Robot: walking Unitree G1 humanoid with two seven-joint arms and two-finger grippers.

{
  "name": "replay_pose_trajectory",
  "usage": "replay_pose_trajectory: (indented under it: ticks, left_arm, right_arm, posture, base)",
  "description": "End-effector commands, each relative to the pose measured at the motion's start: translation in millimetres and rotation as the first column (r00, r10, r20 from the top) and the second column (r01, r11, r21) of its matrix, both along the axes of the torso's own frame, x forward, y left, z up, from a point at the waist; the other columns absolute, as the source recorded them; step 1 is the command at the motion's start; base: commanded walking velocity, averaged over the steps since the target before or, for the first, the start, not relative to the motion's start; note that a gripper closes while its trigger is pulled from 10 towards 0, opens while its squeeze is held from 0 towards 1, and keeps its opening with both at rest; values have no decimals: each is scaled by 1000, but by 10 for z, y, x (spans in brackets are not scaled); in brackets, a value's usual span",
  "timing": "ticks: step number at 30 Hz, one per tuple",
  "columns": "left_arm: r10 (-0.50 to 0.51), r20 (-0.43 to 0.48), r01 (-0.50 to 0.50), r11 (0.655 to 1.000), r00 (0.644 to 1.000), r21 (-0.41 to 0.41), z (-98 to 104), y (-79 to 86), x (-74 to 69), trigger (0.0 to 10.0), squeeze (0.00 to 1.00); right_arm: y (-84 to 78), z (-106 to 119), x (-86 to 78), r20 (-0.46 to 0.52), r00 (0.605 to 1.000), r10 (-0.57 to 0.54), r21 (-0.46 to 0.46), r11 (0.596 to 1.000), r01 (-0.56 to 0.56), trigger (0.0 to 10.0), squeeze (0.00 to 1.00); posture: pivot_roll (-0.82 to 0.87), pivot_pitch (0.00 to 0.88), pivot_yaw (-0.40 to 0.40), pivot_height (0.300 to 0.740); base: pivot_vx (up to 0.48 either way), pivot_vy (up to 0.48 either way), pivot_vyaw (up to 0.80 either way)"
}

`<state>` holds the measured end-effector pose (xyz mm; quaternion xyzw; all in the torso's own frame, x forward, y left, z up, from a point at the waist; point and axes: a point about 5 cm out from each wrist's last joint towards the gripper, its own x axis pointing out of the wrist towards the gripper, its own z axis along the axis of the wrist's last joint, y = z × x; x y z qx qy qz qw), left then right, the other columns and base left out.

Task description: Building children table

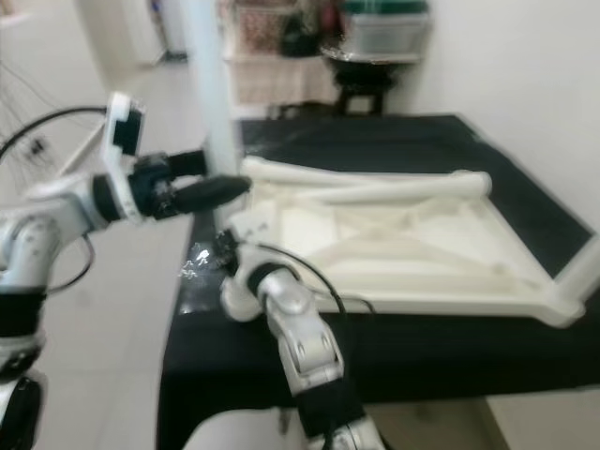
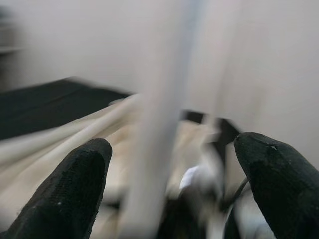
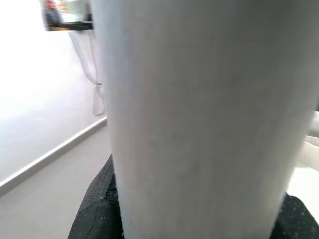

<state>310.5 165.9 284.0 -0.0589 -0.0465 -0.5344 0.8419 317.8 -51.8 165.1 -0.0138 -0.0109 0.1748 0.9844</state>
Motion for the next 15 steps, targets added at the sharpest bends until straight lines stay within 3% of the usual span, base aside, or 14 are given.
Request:
replay_pose_trajectory:
  ticks: [1,3,4,5,6,7,8,9,11,12,15]
  left_arm:
    - [-6,14,5,1000,1000,10,29,5,-64,10000,0]
    - [115,-46,-115,993,992,15,-237,219,-206,10000,0]
    - [115,-46,-115,993,992,15,-237,219,-206,10000,0]
    - [178,-74,-177,984,981,14,-356,285,-293,10000,0]
    - [228,-98,-228,974,969,14,-462,324,-376,10000,0]
    - [228,-98,-228,974,969,14,-462,324,-376,10000,0]
    - [257,-117,-258,966,959,12,-543,329,-441,10000,0]
    - [270,-133,-271,963,954,16,-610,317,-490,10000,0]
    - [270,-133,-271,963,954,16,-610,317,-490,10000,0]
    - [277,-155,-275,961,948,30,-703,271,-554,10000,0]
    - [268,-181,-261,964,946,59,-814,188,-640,10000,0]
  right_arm:
    - [101,-388,-118,-186,980,-65,44,996,74,0,0]
    - [40,-332,97,-132,987,-90,38,995,96,0,0]
    - [40,-332,97,-132,987,-90,38,995,96,0,0]
    - [2,-311,181,-132,984,-115,41,992,121,0,0]
    - [-15,-296,234,-139,983,-121,52,990,130,2235,0]
    - [-15,-296,234,-139,983,-121,52,990,130,2235,0]
    - [-5,-284,252,-141,986,-89,70,993,99,10000,0]
    - [6,-262,255,-130,990,-50,80,995,61,10000,200]
    - [6,-262,255,-130,990,-50,80,995,61,10000,200]
    - [22,-217,233,-121,993,-12,91,996,23,10000,1000]
    - [45,-154,214,-114,993,38,132,991,-23,10000,1000]
  posture:
    - [-24,49,-5,740]
    - [0,28,-31,740]
    - [0,28,-31,740]
    - [7,24,-36,740]
    - [12,18,-38,740]
    - [12,18,-38,740]
    - [15,15,-38,740]
    - [17,11,-39,740]
    - [17,11,-39,740]
    - [22,6,-38,740]
    - [23,0,-37,740]
  base:
    - [0,0,0]
    - [0,0,0]
    - [0,0,0]
    - [0,0,0]
    - [0,0,0]
    - [0,0,0]
    - [0,0,0]
    - [0,0,0]
    - [0,0,0]
    - [0,0,0]
    - [0,0,0]
